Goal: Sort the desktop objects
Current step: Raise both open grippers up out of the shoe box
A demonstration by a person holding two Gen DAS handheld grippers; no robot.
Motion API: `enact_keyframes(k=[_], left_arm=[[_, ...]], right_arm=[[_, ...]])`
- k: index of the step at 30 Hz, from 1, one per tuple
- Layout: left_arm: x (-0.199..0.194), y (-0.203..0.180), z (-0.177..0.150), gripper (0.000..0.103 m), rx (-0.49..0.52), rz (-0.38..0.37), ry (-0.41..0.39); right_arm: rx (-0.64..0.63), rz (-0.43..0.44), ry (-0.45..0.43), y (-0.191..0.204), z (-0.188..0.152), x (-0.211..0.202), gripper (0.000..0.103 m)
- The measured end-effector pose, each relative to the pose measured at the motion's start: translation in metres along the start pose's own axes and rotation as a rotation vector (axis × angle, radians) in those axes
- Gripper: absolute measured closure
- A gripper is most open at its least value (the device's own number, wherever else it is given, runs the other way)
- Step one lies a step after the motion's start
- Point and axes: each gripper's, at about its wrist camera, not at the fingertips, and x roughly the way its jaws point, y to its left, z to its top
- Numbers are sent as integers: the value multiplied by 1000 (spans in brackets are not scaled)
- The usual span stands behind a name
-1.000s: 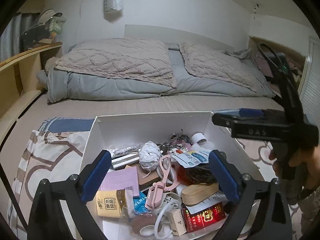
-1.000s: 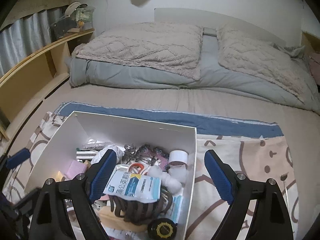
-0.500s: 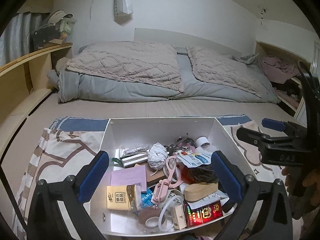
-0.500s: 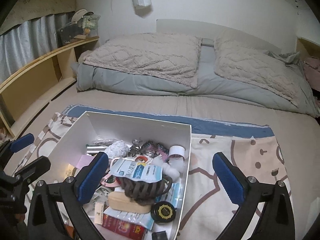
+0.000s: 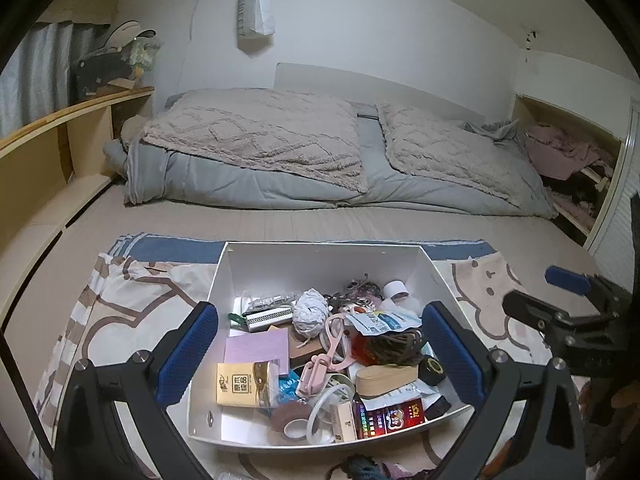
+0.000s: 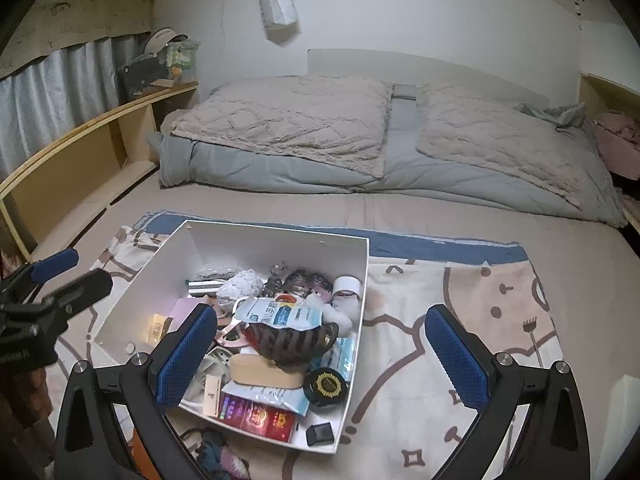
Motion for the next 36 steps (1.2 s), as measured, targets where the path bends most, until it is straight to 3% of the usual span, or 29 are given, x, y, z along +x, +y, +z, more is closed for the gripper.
enact_keyframes(k=[15, 36], left_arm=[[-39, 1, -1, 0, -7, 40, -13], [-108, -13, -12, 0, 10, 44, -81]], right_arm=[[57, 28, -32, -4, -7, -46, 0], [-11, 72, -136, 25, -25, -111, 0]])
